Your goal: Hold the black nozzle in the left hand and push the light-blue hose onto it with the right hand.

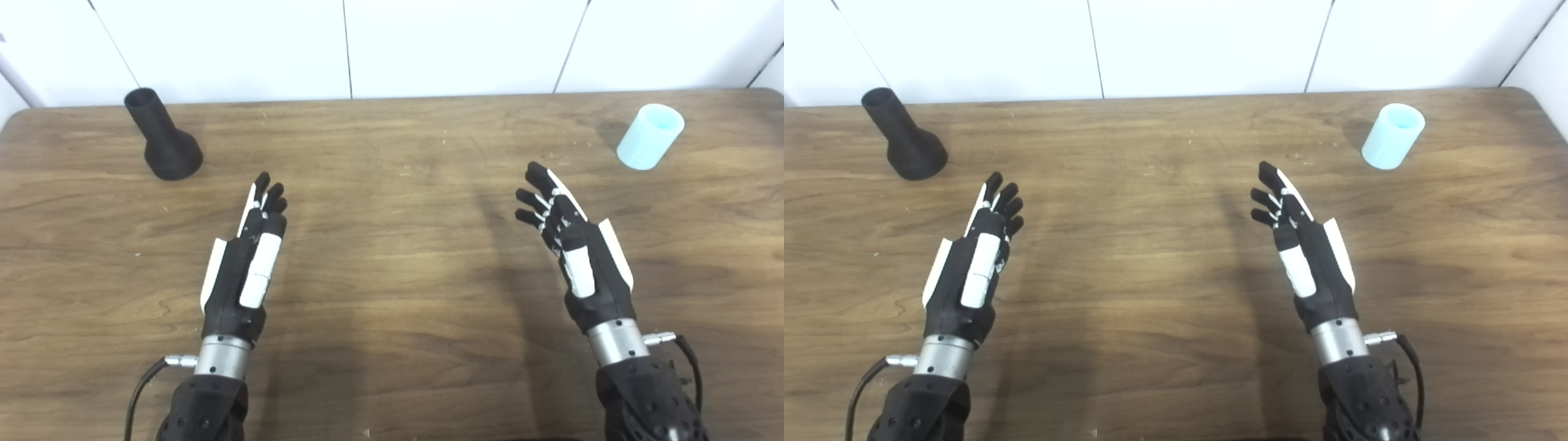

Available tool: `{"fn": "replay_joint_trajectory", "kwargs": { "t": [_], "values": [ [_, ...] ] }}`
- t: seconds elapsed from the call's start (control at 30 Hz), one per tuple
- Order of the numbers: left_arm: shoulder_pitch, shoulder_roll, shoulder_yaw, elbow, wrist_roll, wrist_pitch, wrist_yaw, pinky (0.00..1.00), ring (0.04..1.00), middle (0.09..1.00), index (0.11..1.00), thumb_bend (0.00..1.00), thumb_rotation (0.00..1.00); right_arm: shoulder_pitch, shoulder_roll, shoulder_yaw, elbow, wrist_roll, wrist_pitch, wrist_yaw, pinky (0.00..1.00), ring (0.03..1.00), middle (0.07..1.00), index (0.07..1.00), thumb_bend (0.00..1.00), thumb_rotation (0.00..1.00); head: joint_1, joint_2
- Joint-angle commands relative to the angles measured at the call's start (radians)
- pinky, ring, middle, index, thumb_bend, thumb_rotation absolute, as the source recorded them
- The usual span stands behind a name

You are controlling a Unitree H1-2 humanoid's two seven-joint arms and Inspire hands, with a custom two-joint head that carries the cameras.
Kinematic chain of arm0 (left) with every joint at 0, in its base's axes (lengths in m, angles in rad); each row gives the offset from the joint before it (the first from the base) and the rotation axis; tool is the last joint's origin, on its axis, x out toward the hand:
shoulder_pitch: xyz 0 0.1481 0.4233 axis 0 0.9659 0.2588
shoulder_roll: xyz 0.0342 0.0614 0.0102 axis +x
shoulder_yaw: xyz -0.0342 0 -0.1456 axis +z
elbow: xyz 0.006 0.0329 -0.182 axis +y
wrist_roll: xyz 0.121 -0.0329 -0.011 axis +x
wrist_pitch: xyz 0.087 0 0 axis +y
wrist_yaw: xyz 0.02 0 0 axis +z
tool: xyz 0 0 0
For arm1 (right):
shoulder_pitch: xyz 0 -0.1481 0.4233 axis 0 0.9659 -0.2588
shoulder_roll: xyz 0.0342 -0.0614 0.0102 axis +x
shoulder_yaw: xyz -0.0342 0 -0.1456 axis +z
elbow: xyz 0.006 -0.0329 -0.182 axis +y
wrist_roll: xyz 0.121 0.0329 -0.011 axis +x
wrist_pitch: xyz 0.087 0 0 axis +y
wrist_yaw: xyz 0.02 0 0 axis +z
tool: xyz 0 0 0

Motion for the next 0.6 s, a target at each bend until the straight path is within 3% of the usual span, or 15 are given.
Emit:
{"fn": "replay_joint_trajectory", "kwargs": {
  "t": [0.0,0.57],
  "values": [
    [-0.013,-0.055,0.003,-0.022,0.005,-0.039,-0.004,0.98,0.98,0.98,1.0,0.61,0.89,0.018,-0.013,0.0,-0.023,0.01,-0.04,-0.001,0.84,0.899,0.947,0.929,0.8,1.0,-0.001,0.002],
    [-0.011,-0.057,0.006,-0.016,-0.007,-0.04,-0.015,0.93,0.971,0.971,1.0,0.62,0.86,0.022,-0.019,-0.001,-0.028,0.02,-0.014,0.009,0.84,0.9,0.946,0.932,0.8,1.0,0.001,-0.012]
  ]
}}
